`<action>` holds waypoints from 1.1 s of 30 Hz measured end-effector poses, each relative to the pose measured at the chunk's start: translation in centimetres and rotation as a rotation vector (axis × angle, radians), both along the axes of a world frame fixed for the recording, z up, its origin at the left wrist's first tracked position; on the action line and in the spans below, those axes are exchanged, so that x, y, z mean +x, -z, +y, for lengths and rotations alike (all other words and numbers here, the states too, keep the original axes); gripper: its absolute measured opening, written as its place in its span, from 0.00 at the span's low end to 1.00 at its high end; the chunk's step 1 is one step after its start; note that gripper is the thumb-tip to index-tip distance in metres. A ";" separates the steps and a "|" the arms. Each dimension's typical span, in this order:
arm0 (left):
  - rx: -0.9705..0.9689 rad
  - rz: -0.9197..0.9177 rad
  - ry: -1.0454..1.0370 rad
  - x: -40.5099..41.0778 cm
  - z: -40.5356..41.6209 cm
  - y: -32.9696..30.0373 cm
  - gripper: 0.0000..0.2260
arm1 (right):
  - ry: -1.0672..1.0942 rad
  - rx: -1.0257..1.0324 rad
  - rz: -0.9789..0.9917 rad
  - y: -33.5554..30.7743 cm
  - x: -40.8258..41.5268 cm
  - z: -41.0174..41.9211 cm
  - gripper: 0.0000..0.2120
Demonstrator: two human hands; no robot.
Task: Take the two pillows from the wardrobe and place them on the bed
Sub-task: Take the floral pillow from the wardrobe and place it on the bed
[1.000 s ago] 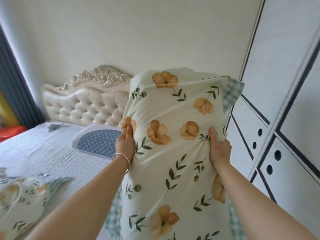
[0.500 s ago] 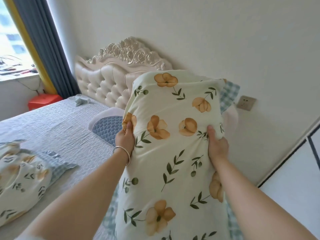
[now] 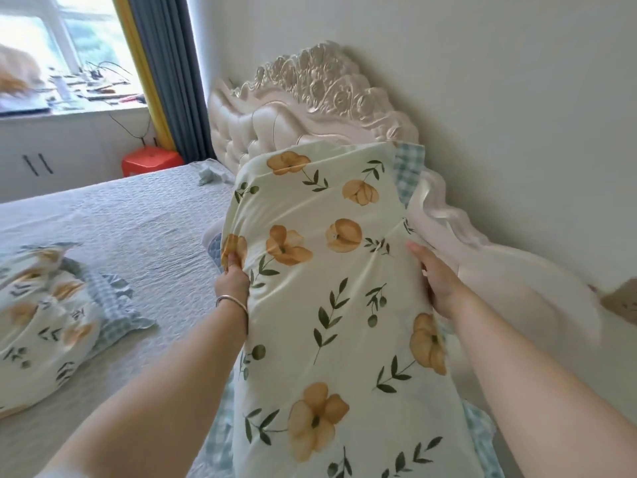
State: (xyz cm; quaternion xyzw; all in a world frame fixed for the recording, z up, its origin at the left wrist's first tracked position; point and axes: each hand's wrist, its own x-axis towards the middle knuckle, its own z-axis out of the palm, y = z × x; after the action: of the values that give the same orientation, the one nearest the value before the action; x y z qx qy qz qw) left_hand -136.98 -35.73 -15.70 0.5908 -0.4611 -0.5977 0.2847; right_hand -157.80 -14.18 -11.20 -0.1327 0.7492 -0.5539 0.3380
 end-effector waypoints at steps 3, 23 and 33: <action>0.040 -0.055 -0.076 -2.3 -1.4 2.2 0.30 | -0.150 0.128 -0.136 2.9 -3.9 -1.5 0.23; 0.141 -0.020 -0.158 -18.6 -9.7 15.6 0.43 | -0.510 0.194 0.206 20.3 -23.9 -24.6 0.35; 0.041 -0.238 -0.148 -20.6 -15.4 27.9 0.56 | -0.559 0.212 0.417 30.7 -25.8 -32.6 0.32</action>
State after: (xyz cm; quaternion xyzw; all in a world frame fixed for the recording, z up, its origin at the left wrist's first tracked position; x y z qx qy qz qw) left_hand -157.62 -51.14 -43.64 0.6958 -0.4345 -0.5098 0.2592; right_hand -183.56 -46.78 -41.91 -0.4069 0.7900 -0.3203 0.3282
